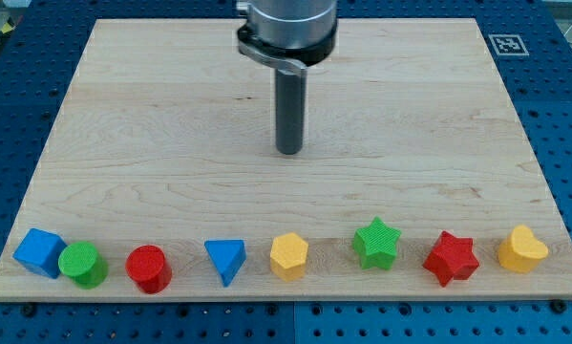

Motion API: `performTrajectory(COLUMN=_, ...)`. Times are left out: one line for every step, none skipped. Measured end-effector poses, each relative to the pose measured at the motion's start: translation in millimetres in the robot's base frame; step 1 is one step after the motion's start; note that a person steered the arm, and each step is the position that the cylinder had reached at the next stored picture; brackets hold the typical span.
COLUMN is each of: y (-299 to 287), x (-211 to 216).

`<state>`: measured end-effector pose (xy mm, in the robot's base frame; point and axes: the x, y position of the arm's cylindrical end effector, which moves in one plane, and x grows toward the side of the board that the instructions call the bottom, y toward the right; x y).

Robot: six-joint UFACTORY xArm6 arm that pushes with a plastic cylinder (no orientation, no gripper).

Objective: Move your arm towards the blue cube

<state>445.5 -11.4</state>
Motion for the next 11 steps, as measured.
performTrajectory(y=-27.6, x=0.0)
performTrajectory(y=-53.5, x=0.0)
performTrajectory(y=-77.8, x=0.0)
performTrajectory(y=-102.7, x=0.0)
performTrajectory(y=-130.1, x=0.0)
performTrajectory(y=-156.0, x=1.2)
performTrajectory(y=-177.3, x=20.2)
performTrajectory(y=-198.9, x=44.1)
performTrajectory(y=-221.1, x=63.7)
performTrajectory(y=-246.5, x=79.1)
performTrajectory(y=-251.9, x=80.4)
